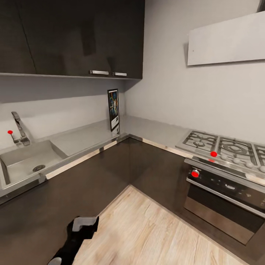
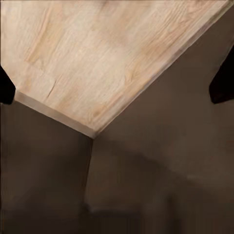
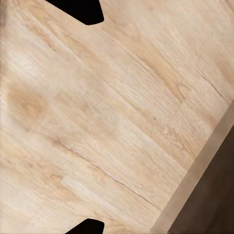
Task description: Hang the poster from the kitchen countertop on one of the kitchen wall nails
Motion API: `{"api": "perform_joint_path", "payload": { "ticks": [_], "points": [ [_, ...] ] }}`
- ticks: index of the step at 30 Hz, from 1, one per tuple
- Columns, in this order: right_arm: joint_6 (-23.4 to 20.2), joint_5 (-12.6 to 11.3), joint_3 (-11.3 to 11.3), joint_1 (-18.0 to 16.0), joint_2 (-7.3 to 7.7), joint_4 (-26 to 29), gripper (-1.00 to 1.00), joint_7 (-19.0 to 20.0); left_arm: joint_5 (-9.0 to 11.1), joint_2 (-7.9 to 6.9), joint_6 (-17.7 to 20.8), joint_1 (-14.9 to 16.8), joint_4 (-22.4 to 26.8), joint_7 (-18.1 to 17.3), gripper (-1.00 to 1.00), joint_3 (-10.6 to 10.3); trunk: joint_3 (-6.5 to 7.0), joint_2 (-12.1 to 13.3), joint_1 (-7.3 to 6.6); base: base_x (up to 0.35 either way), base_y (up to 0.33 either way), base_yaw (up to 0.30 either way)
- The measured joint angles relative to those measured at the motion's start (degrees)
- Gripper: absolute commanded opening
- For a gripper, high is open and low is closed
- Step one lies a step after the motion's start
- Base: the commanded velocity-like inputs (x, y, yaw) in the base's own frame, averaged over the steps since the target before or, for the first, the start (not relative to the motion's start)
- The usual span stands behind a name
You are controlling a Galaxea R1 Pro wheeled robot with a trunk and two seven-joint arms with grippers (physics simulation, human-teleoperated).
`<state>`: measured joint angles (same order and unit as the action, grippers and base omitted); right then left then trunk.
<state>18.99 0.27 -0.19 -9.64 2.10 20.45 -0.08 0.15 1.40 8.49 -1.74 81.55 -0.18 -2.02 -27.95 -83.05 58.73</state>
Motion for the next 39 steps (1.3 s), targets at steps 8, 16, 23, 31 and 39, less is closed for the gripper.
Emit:
{"api": "perform_joint_path", "payload": {
  "ticks": [8,16,23,31,39],
  "points": [
    [6.58,-0.32,-0.11,0.53,1.49,1.49,1.0,0.02,-0.26,7.57,7.13,6.91,7.63,0.16,1.0,-0.58,0.01,0.01,0.0,0.0,0.0,0.0],
    [9.29,-0.35,-0.12,2.04,1.66,4.33,1.0,0.0,-0.33,8.48,22.92,27.11,7.3,0.64,1.0,-0.56,0.02,0.01,0.0,0.0,0.0,0.0],
    [10.78,-0.35,-0.05,10.23,1.62,18.1,1.0,0.0,-0.41,8.52,25.93,41.51,0.18,3.9,1.0,-0.36,0.0,0.0,0.0,0.0,0.0,0.0],
    [11.01,-0.19,-0.05,22.82,1.58,36.92,1.0,0.04,-0.08,7.93,23.68,56.0,-20.31,8.64,1.0,5.63,0.0,0.0,0.0,0.001,0.0,0.0],
    [11.0,0.18,0.02,23.33,1.42,35.04,1.0,0.0,-0.01,7.14,22.9,56.71,-20.67,8.45,1.0,7.16,0.0,0.0,-0.03,0.251,0.0,0.0]
  ]
}}
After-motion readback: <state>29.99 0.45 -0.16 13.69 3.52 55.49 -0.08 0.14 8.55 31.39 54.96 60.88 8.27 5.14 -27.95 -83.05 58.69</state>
